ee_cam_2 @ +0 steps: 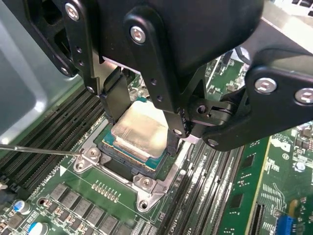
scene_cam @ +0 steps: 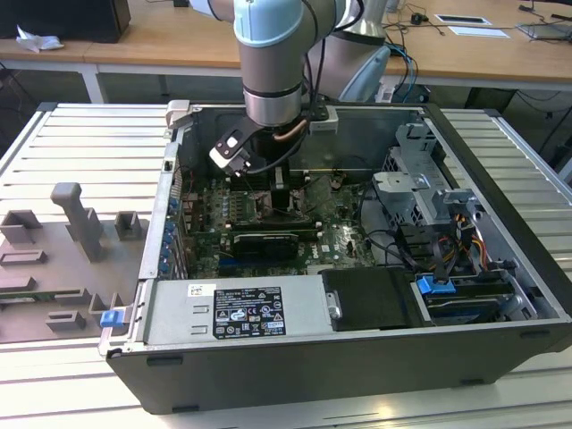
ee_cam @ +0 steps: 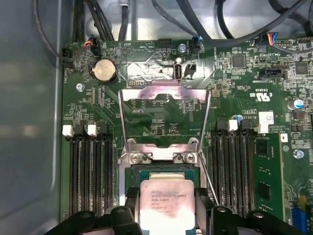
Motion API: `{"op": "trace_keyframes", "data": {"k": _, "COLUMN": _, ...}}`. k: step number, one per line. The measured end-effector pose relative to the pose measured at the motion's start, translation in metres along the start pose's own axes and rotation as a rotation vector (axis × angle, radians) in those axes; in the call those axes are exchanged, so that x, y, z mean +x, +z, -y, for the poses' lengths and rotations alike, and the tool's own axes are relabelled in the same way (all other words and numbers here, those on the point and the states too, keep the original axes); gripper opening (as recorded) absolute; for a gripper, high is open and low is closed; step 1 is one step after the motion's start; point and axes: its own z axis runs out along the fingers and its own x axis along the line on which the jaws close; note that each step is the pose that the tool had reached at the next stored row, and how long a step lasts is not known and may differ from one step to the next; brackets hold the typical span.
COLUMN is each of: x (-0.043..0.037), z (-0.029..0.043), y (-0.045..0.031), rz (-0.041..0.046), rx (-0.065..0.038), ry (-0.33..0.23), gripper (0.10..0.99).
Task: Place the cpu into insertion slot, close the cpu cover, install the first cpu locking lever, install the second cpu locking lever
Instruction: 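Place the cpu into insertion slot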
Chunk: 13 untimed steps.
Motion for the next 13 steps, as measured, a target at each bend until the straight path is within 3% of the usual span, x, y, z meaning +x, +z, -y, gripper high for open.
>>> {"op": "trace_keyframes", "data": {"k": 13, "x": 0.0032, "z": 0.001, "y": 0.0083, "rz": -0.002, "rx": 0.0, "ry": -0.022, "gripper": 0.541}}
